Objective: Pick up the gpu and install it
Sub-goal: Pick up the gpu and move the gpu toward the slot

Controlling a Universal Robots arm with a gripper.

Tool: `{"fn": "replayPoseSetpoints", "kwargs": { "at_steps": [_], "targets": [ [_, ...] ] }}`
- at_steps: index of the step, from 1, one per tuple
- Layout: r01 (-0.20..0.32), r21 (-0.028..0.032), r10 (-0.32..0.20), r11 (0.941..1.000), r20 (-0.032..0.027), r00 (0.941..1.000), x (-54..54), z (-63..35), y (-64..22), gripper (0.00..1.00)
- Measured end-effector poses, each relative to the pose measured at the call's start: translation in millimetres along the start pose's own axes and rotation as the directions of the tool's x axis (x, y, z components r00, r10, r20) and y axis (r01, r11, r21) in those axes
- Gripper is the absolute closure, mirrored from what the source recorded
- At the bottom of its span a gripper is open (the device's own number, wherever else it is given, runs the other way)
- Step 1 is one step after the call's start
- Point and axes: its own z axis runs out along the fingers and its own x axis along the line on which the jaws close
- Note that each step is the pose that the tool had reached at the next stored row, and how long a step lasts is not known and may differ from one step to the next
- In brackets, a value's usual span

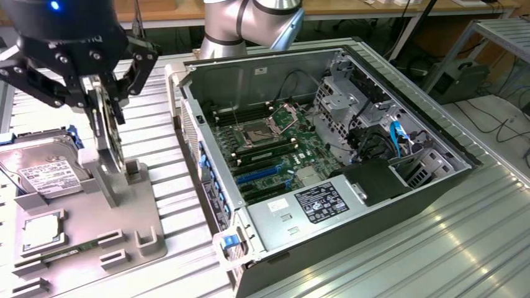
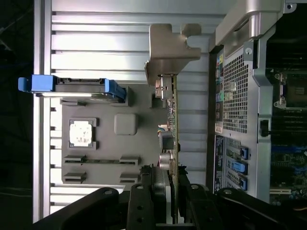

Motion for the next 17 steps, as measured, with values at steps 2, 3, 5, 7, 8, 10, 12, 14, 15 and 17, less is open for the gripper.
{"fn": "replayPoseSetpoints", "kwargs": {
  "at_steps": [2, 3, 5, 7, 8, 10, 12, 14, 15, 17],
  "targets": [
    [0.000, -0.0001, 0.000, 1.0000, 0.0001, 1.0000, 0.0, -9.0, 0.5, 0.70],
    [0.000, 0.0000, 0.000, 1.0000, 0.0000, 1.0000, -0.1, -13.8, 0.7, 0.70],
    [0.000, -0.0002, 0.000, 1.0000, 0.0001, 1.0000, 0.0, -17.0, 0.9, 0.70],
    [0.000, -0.0001, 0.000, 1.0000, 0.0001, 1.0000, -0.1, -17.0, 0.9, 0.70],
    [0.000, 0.0001, 0.000, 1.0000, -0.0001, 1.0000, -1.9, -17.2, 0.9, 0.70],
    [0.000, 0.0000, 0.000, 1.0000, 0.0001, 1.0000, -8.1, -17.1, 0.8, 0.70],
    [0.000, -0.0001, 0.000, 1.0000, 0.0001, 1.0000, -15.8, -17.1, 0.6, 0.70],
    [0.000, -0.0001, 0.000, 1.0000, 0.0001, 1.0000, -22.6, -17.0, 0.5, 0.70],
    [0.000, 0.0000, 0.000, 1.0000, 0.0000, 1.0000, -26.4, -17.1, 0.4, 0.70],
    [0.000, -0.0001, 0.000, 1.0000, 0.0001, 1.0000, -30.6, -17.0, 0.3, 0.70]
  ]
}}
